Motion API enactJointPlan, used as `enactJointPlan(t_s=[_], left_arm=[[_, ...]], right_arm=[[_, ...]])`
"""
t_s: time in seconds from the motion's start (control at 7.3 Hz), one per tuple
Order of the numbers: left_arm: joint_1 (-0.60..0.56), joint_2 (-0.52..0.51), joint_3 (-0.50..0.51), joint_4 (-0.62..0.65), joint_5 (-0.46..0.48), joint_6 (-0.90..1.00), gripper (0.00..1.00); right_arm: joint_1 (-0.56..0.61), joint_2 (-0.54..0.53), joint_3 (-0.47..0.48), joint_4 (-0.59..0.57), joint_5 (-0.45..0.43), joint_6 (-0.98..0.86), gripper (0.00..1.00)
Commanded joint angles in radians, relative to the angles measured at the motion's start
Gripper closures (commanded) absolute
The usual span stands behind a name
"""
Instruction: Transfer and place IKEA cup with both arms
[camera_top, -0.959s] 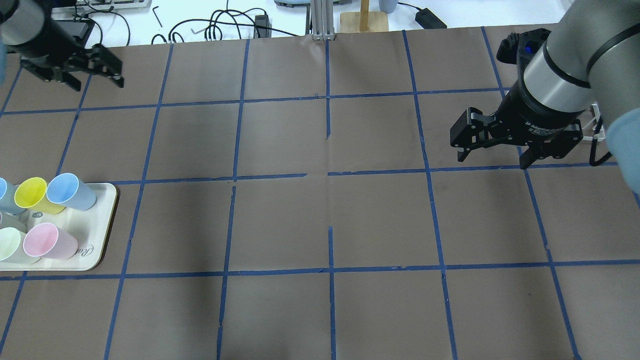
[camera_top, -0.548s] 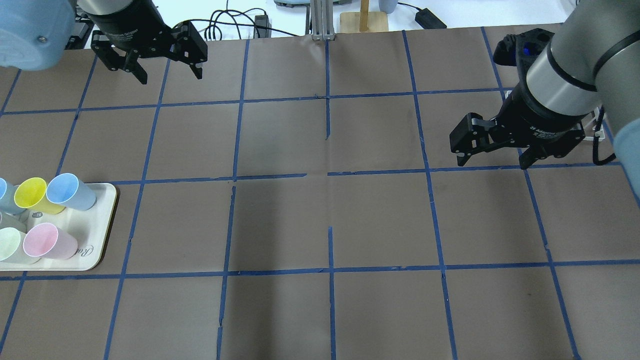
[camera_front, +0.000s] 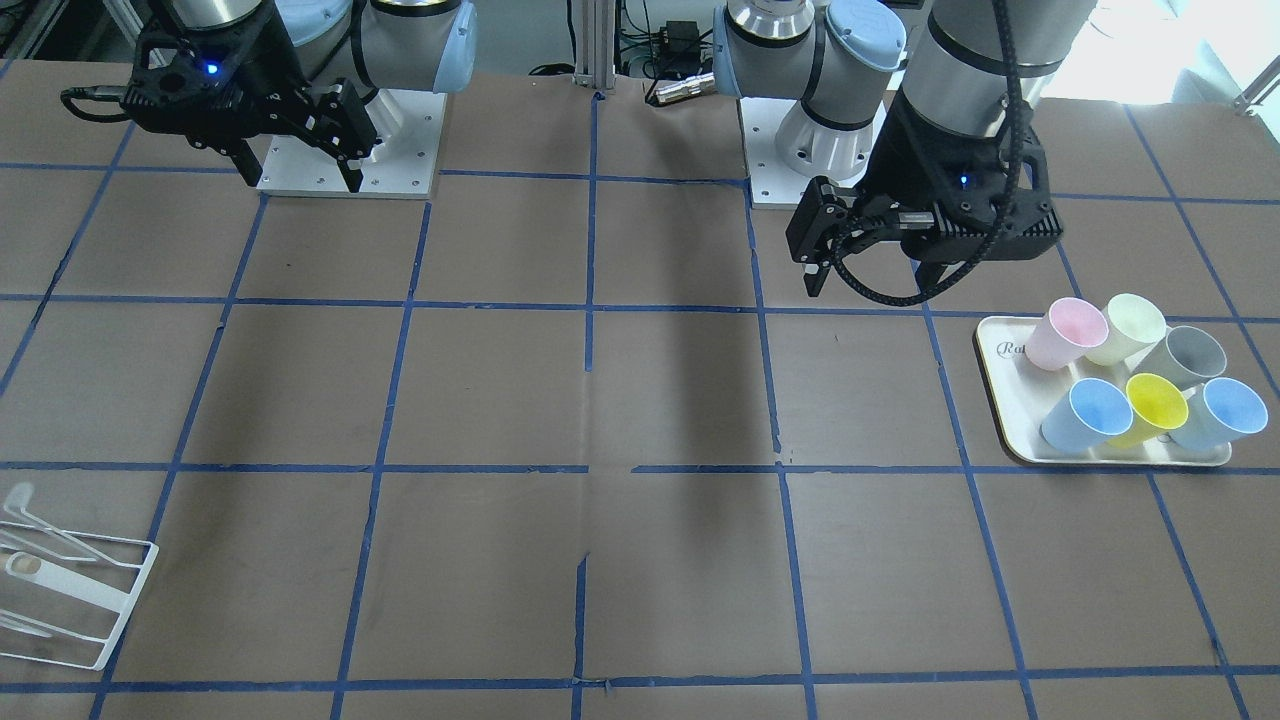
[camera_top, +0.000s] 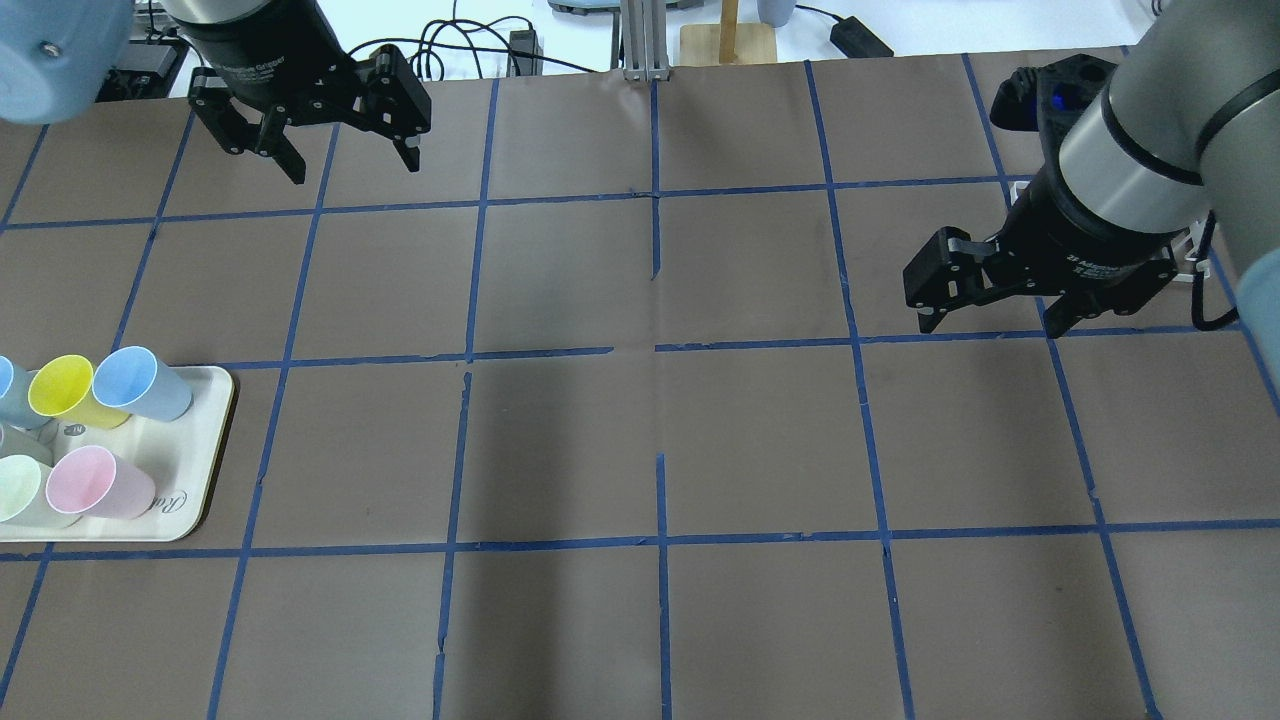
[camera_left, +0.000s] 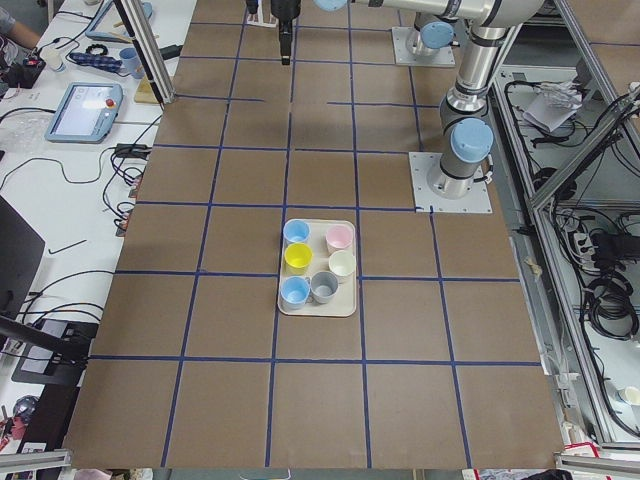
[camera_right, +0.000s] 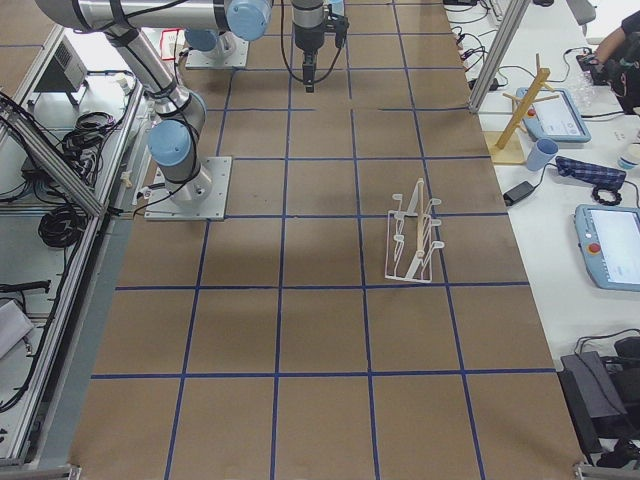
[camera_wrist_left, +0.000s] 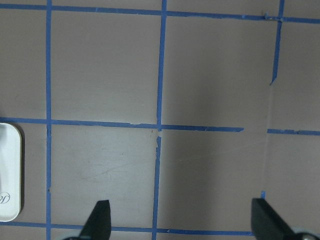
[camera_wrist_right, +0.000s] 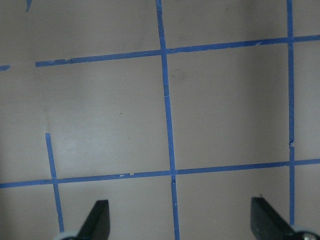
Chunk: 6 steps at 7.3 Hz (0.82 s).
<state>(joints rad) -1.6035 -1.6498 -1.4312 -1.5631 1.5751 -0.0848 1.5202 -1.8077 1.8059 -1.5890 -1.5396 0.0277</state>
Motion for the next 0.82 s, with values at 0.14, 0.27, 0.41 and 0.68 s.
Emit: enactJointPlan(t_s=[0.14, 0.27, 0.41, 0.68], left_arm=[[0.002, 0.024, -0.028, 0.014, 0.005, 0.002, 0.0], [0.0, 0.025, -0.025, 0.02, 0.003, 0.002, 0.0], [0.0, 0.028, -0.028, 0.017, 0.005, 0.002, 0.0], [0.002, 0.024, -0.017, 0.023, 0.003, 0.002, 0.0]], right_arm=[[0.0, 0.001, -0.002, -0.008, 0.004, 0.0, 0.0], [-0.002, 0.001, -0.002, -0.009, 0.01, 0.0, 0.0], [-0.002, 0.001, -0.003, -0.009, 0.01, 0.0, 0.0], [-0.002, 0.001, -0.002, -0.008, 0.01, 0.0, 0.0]])
